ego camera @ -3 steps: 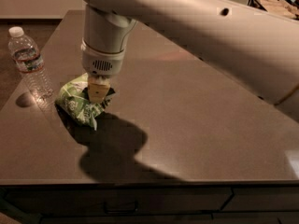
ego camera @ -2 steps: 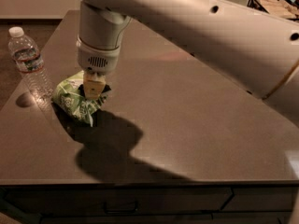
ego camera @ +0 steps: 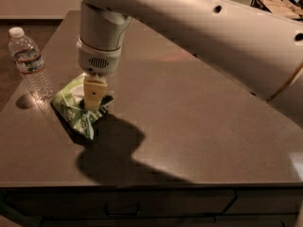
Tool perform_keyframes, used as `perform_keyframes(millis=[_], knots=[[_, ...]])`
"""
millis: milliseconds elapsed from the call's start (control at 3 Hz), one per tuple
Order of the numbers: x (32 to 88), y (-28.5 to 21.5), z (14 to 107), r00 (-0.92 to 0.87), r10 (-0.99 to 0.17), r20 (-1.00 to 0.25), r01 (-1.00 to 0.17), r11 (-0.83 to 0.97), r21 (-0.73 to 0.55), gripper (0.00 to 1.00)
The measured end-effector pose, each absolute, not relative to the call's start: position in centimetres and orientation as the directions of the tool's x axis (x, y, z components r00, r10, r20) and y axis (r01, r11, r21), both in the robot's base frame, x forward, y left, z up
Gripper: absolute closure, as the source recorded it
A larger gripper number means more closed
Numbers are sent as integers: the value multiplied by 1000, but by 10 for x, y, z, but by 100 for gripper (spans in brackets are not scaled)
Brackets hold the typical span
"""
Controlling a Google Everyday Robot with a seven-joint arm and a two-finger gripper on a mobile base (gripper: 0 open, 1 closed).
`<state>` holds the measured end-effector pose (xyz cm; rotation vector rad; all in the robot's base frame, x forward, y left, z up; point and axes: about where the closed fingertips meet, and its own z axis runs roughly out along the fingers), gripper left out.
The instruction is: Move green jalapeno chip bag near water bottle
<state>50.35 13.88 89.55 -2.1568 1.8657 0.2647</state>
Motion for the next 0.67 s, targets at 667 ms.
perform_keyframes(millis=[667], knots=[[503,139,896,152,-937,-315,-987,-130,-90,0]])
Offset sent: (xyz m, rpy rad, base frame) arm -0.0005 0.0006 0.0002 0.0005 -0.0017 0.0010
